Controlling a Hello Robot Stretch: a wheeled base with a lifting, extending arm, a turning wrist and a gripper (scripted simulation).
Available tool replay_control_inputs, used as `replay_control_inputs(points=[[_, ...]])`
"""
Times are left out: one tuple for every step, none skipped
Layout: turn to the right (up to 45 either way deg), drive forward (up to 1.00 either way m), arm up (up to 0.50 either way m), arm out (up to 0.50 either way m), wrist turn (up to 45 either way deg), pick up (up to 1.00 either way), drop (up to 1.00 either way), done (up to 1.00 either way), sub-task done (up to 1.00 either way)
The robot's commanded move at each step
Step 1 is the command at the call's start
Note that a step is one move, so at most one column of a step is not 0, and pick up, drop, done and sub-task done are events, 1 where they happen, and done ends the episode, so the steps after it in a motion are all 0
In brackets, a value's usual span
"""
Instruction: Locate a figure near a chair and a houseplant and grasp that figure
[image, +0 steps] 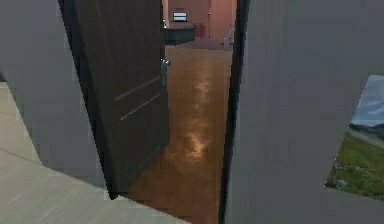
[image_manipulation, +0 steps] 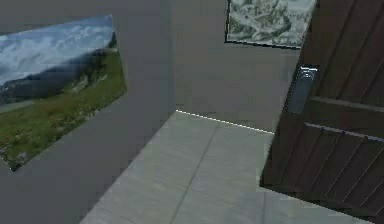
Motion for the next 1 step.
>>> replay_control_inputs(points=[[-3.0,0.0,0.0,0.0,0.0,0.0,0.0,0.0,0.0]])
